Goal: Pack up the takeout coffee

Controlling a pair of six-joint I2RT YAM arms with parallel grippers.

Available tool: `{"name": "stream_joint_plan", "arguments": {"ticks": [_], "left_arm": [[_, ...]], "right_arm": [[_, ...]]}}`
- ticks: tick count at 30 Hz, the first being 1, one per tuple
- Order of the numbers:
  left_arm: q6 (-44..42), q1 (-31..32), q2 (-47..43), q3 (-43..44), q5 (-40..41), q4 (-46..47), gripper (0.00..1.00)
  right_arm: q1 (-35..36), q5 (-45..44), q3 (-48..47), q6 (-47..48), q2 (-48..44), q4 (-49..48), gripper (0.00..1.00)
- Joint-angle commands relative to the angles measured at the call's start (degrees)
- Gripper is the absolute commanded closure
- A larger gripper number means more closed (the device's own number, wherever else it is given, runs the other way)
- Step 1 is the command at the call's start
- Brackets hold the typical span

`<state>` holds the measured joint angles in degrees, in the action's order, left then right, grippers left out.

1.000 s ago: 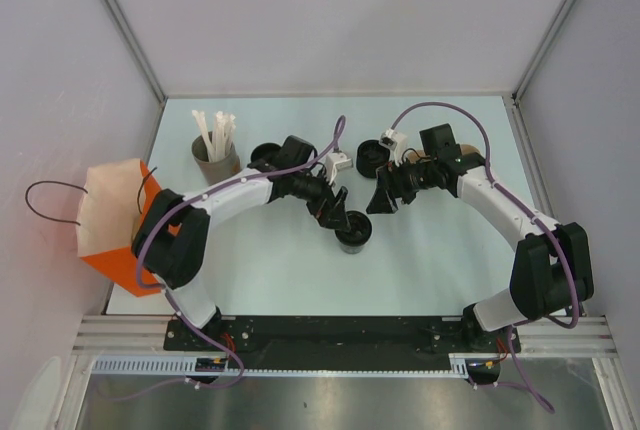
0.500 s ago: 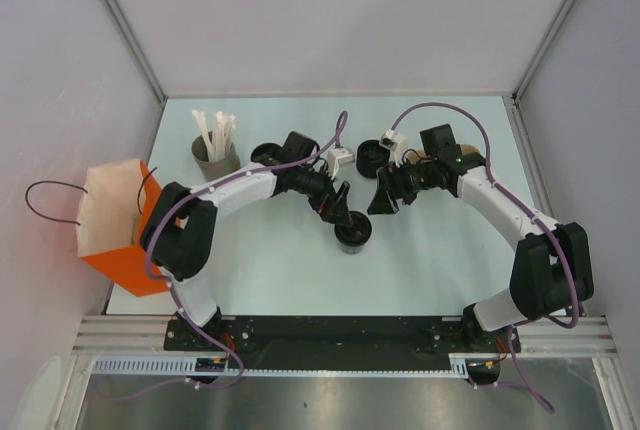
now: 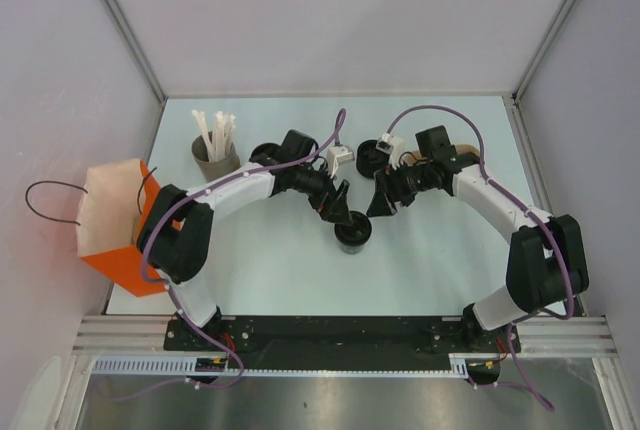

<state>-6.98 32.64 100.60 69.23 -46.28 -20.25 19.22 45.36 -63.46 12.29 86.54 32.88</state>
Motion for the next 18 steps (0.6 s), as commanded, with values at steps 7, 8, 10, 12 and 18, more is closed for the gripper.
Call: {"name": "stream_joint_plan", "arguments": {"ticks": [7, 8, 10, 12, 18], "left_arm": [[0.57, -0.21, -3.47, -0.06, -0.13, 2.93, 0.0], [0.48, -0.12, -3.91, -0.24, 0.22, 3.11, 0.0], [0.39, -0.21, -4.79, -0.94, 0.75, 3.46, 0.0], [0.48, -0.21, -4.53, -1.12, 0.93, 3.64, 0.0], [0.22, -0.12, -4.35, -1.99, 1.72, 4.17, 0.0]], "right_arm": [[3.01, -0.02, -2.02, -1.22, 4.42, -1.68, 0.19], [3.36, 0.34, -2.02, -1.31, 5.03, -1.77, 0.19], [4.06, -0.01, -1.93, -1.57, 5.13, -2.03, 0.19], [4.33, -0.1, -2.02, -1.92, 5.39, -2.21, 0.18], [5.74, -1.33, -2.02, -3.07, 6.97, -2.91, 0.19]]}}
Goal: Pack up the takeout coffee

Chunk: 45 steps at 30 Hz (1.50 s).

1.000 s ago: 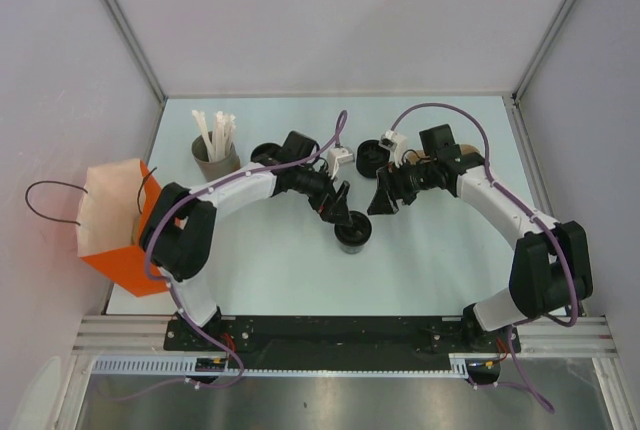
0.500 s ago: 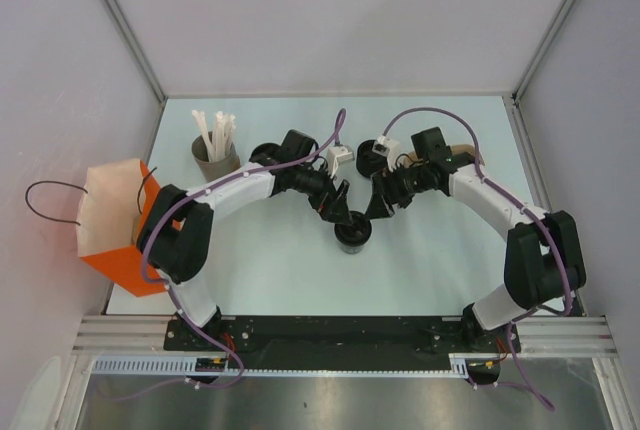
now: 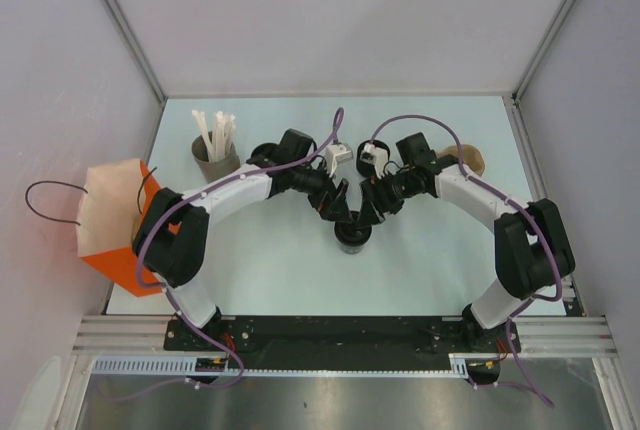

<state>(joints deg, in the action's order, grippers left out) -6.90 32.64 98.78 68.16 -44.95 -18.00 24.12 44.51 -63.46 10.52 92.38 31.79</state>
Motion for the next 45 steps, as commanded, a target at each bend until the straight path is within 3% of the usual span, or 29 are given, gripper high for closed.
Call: {"name": "stream_joint_plan", "arguments": {"ticks": [1, 5, 17, 25, 45], "left_arm": [[0.13, -0.21, -2.63, -0.92, 0.39, 2.09, 0.0], [0.04, -0.21, -3.16, -1.36, 0.65, 2.35, 0.0], [-1.01, -1.88, -5.61, -1.63, 1.18, 1.48, 0.0], [-4.26, -6.63, -7.64, -2.33, -0.05, -3.34, 0.0], [-1.63, -6.54, 1.5, -4.53, -11.48, -2.48, 0.02]], "right_arm": [[1.02, -0.65, -2.02, -1.38, 1.49, -1.91, 0.19], [1.72, -0.92, -2.02, -1.47, 2.54, -2.17, 0.21], [2.07, -1.36, -1.93, -1.03, 4.04, -1.47, 0.42], [2.07, -1.36, -2.02, -0.42, 4.83, -0.85, 0.44], [2.77, -1.88, -2.02, 0.37, 4.57, -0.5, 0.44]]}}
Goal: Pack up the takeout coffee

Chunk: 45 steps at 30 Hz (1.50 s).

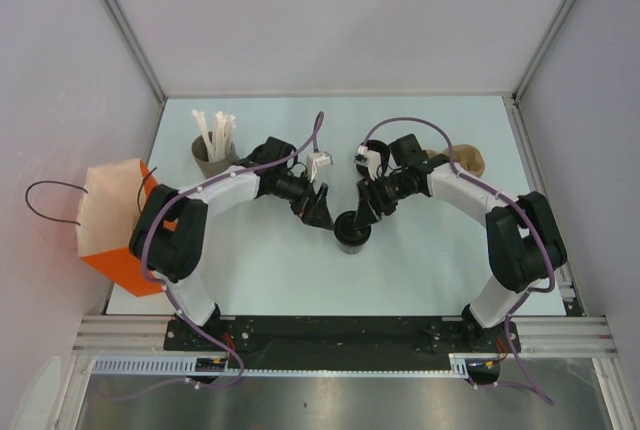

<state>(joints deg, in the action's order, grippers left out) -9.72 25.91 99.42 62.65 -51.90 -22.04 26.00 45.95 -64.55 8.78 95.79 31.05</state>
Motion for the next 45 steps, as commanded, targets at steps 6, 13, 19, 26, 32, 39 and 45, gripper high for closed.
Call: {"name": "stream_joint_plan", "arguments": {"ticks": [6, 13, 19, 26, 32, 39, 45], "left_arm": [[2.16, 0.19, 1.83, 1.51, -5.05, 2.62, 0.03], [3.12, 0.37, 3.59, 1.59, -4.0, 3.41, 0.14], [3.56, 0.46, 4.99, 2.56, -3.21, 3.15, 0.21], [4.79, 0.81, 6.93, 4.93, -2.6, 2.71, 0.34], [4.62, 1.6, 8.16, 5.2, 0.13, 1.57, 0.42], [3.57, 2.65, 9.65, 5.81, 6.1, -0.63, 0.53], [2.6, 4.06, 12.73, 6.43, 9.89, -2.57, 0.56]], "right_arm": [[1.42, -3.68, -0.92, 2.47, 1.42, 0.42, 0.44], [1.77, -3.86, -0.92, 2.65, 1.68, 0.42, 0.44], [1.77, -3.94, -0.84, 2.91, 2.3, 0.5, 0.44], [1.51, -3.85, -0.92, 3.35, 3.09, 0.94, 0.45], [1.42, -3.42, -0.92, 3.62, 4.32, 1.3, 0.46], [1.33, -3.5, -0.92, 4.06, 4.67, 1.56, 0.47], [1.42, -3.59, -0.92, 4.32, 4.94, 1.82, 0.47]]}}
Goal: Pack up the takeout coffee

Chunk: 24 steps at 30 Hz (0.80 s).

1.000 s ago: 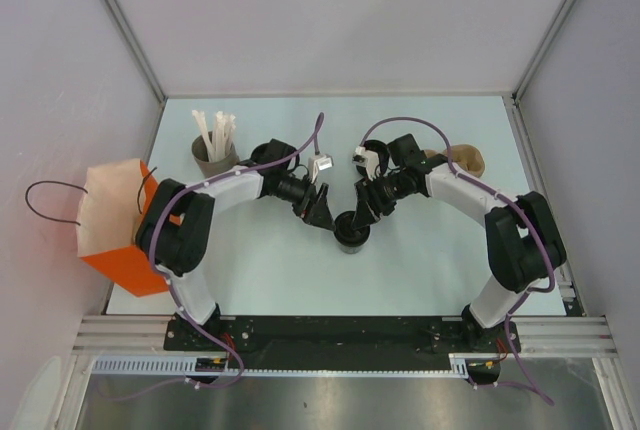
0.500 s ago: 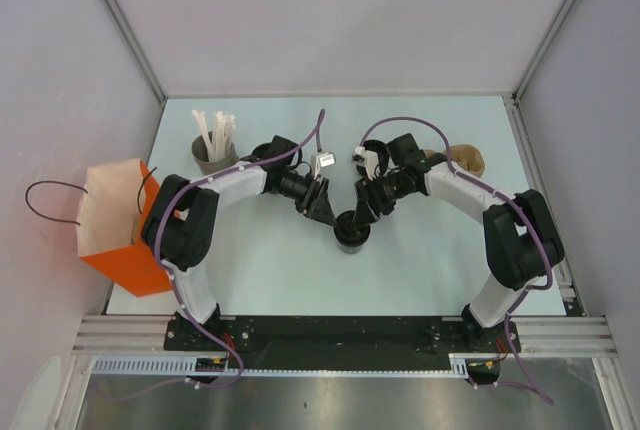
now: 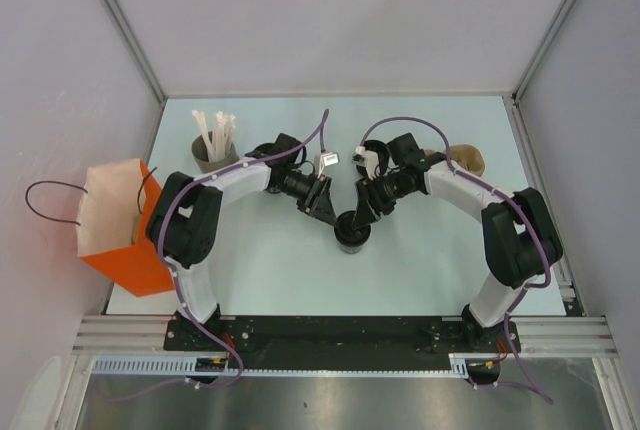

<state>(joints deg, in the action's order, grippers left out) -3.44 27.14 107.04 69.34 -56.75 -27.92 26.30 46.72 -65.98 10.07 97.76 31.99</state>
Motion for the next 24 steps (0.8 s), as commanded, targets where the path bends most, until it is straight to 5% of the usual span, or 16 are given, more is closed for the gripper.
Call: {"name": "stream_joint_plan", "arguments": {"ticks": [1, 10, 24], "left_arm": [[-3.59, 2.75, 4.76, -0.17, 13.87, 3.57, 0.56], [-2.1, -0.06, -0.26, 1.84, 1.39, 7.18, 0.32], [1.68, -0.33, 1.68, 6.33, -3.01, 9.73, 0.31]], "right_arm": [[1.12, -4.36, 0.5, 3.12, 2.97, 0.97, 0.48], [1.03, -4.27, 0.5, 3.73, 3.41, 1.5, 0.48], [0.94, -4.18, 0.5, 4.17, 3.14, 1.76, 0.48]]}}
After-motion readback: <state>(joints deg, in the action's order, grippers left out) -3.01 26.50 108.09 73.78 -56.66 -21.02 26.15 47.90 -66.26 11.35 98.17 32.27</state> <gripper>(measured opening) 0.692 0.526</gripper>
